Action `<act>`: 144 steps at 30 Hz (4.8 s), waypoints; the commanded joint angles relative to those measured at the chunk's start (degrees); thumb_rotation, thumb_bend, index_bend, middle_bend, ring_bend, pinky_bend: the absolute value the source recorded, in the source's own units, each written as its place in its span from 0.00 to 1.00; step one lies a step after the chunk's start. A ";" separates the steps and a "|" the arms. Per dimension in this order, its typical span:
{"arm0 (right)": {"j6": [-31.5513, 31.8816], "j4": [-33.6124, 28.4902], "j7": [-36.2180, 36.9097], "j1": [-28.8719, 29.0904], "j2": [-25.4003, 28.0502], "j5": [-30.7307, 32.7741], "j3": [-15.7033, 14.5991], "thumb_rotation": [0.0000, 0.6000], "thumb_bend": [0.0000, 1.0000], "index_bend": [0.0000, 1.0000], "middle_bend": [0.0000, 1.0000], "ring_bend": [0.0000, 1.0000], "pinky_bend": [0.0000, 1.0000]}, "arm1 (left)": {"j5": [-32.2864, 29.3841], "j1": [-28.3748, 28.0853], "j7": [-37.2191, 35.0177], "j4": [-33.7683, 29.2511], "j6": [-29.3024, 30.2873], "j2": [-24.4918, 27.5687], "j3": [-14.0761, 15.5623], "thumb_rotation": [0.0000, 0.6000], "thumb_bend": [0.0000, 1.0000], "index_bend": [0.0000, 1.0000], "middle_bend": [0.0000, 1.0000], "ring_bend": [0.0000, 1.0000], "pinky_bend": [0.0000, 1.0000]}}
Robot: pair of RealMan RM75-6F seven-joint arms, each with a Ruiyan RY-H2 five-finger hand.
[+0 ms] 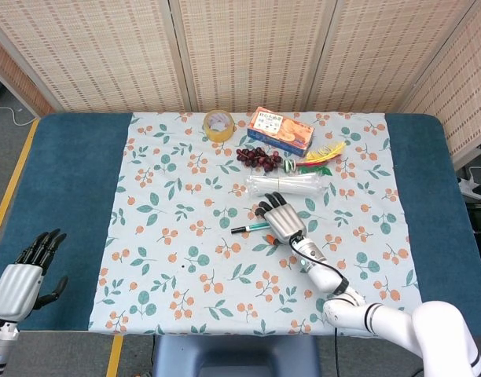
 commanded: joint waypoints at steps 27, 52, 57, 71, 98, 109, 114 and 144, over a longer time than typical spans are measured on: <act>0.89 3.75 -2.58 1.88 -3.79 0.90 -0.89 1.00 0.22 0.60 0.49 0.15 0.00 | 0.68 0.27 -1.67 0.34 0.50 0.55 0.30 1.00 0.41 0.00 0.00 0.00 0.20; 11.45 1.35 3.14 -1.81 -1.04 -7.59 -4.44 1.00 0.35 0.93 0.85 0.57 0.18 | 0.81 0.27 -2.05 0.59 0.81 0.63 0.11 1.00 0.41 0.00 0.00 0.00 0.20; 15.62 -0.19 6.36 -3.24 1.87 -10.79 -5.10 1.00 0.36 0.93 0.85 0.57 0.18 | 0.50 0.12 -0.82 0.85 0.54 0.06 -0.10 1.00 0.41 0.00 0.00 0.00 0.20; 29.14 5.19 19.49 -6.65 2.31 -19.08 -6.43 1.00 0.36 0.93 0.85 0.57 0.18 | 2.13 -4.36 6.32 -1.74 -2.75 -0.11 -2.52 1.00 0.45 0.02 0.04 0.27 0.42; 26.06 34.16 51.88 7.94 -19.39 -12.42 6.49 1.00 0.36 0.93 0.85 0.57 0.18 | -26.75 -22.14 6.13 -15.92 -22.37 -1.76 -19.96 1.00 0.43 0.23 0.30 0.56 0.74; 23.73 35.57 55.88 13.93 -21.22 -11.89 7.14 1.00 0.36 0.93 0.85 0.57 0.18 | -30.96 -25.52 8.05 -15.87 -21.90 -2.59 -21.26 1.00 0.40 0.22 0.29 0.58 0.77; 21.86 35.54 57.25 16.02 -21.93 -11.00 7.81 1.00 0.36 0.93 0.85 0.57 0.18 | -32.18 -27.64 16.18 -16.24 -19.69 -4.23 -19.99 1.00 0.39 0.21 0.28 0.59 0.79; 17.88 34.33 55.34 20.63 -24.36 -7.35 9.92 1.00 0.36 0.93 0.85 0.57 0.18 | -34.30 -32.98 22.97 -13.44 -16.22 -11.12 -18.27 1.00 0.37 0.31 0.36 0.62 0.81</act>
